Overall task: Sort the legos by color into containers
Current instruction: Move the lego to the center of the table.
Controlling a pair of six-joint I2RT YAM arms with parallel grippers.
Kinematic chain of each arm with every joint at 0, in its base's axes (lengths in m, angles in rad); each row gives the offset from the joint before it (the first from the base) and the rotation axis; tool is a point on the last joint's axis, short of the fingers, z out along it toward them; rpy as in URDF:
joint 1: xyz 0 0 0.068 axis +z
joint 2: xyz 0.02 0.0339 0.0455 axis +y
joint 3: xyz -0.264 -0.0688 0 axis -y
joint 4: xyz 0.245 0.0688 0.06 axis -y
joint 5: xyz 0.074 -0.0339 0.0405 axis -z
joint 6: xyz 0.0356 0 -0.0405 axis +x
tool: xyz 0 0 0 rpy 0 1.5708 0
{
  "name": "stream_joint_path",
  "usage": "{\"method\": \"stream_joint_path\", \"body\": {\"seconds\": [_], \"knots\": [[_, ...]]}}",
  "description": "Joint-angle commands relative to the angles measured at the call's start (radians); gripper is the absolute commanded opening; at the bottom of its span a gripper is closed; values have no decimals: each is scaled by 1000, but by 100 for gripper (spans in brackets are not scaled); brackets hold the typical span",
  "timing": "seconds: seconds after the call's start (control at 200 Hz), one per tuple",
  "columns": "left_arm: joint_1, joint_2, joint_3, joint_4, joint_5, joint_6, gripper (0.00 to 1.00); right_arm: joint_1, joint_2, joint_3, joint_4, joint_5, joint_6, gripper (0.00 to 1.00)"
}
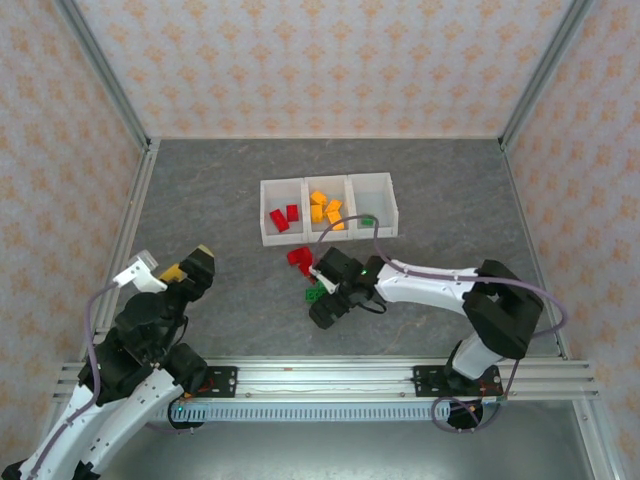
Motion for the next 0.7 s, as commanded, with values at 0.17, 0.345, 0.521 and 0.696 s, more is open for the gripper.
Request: {"method": "stream_joint_path", "body": {"seconds": [0.17, 0.345, 0.521, 0.696], "knots": [[6, 15, 29, 17, 43, 101, 99, 2, 37, 30, 29, -13, -25, 100], [7, 40, 16, 46, 65, 127, 99, 2, 80, 30, 39, -26, -19, 100], [7, 44, 9, 49, 60, 127, 99, 1, 88, 35, 42, -69, 11, 99], [7, 42, 6, 51, 56, 125, 99, 8, 82, 7, 51, -97, 43, 97]]}}
